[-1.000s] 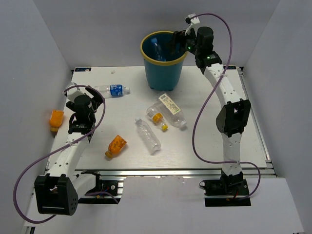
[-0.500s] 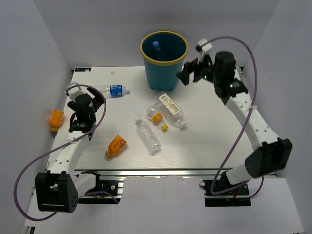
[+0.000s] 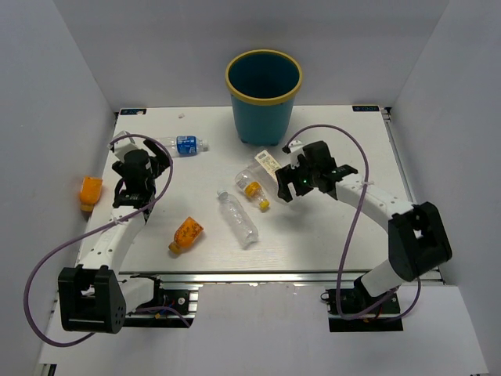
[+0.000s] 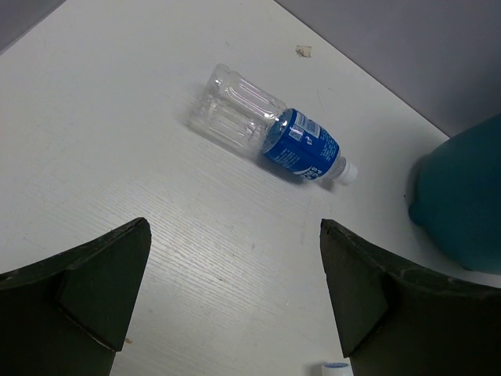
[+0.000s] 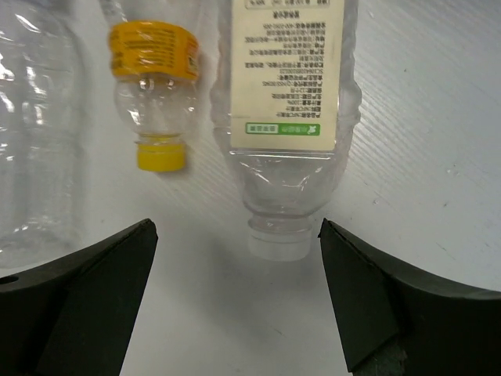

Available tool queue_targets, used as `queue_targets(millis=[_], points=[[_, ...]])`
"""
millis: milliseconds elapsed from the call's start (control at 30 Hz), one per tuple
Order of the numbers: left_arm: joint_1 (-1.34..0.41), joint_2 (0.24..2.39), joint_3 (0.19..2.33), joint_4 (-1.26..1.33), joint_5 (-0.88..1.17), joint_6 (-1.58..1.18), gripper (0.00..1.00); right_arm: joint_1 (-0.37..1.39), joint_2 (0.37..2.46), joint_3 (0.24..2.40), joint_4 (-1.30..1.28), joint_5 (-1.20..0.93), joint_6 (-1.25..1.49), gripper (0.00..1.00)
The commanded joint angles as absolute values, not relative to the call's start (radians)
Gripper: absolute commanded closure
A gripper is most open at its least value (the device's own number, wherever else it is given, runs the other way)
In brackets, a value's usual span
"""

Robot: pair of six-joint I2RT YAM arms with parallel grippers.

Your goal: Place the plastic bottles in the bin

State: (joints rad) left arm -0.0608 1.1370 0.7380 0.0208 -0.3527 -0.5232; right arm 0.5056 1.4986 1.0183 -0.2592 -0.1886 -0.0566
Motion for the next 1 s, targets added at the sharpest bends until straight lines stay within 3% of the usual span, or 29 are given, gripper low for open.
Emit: queue_targets(millis=[0,200,700,767,967], points=[[-0.064,1.138,0.782,0.018,-0.333,-0.517,0.02,0.509,1.568,1.026,-0.207,-0.127,-0.078,0.11],[-0.064,1.138,0.785,0.014,-0.337,-0.512,0.02,0.509,1.638,1.014,-0.089,-0.038,-0.087,0.11],[-0.064,1.141,0.787,0.008,-0.356,-0.508,0.02,0.511,1.801,1.103,0.110,-0.147,-0.138,0.11],[-0.064,1.144,0.792,0.005,-0.356,-0.506,0.02,0.511,1.809,1.114,0.124,-0.163,-0.140,0.15],[-0.063,1.147,0.792,0.005,-0.359,-0.503,0.02,0.511,1.767,1.112,0.149,-0.198,-0.137,0.43]])
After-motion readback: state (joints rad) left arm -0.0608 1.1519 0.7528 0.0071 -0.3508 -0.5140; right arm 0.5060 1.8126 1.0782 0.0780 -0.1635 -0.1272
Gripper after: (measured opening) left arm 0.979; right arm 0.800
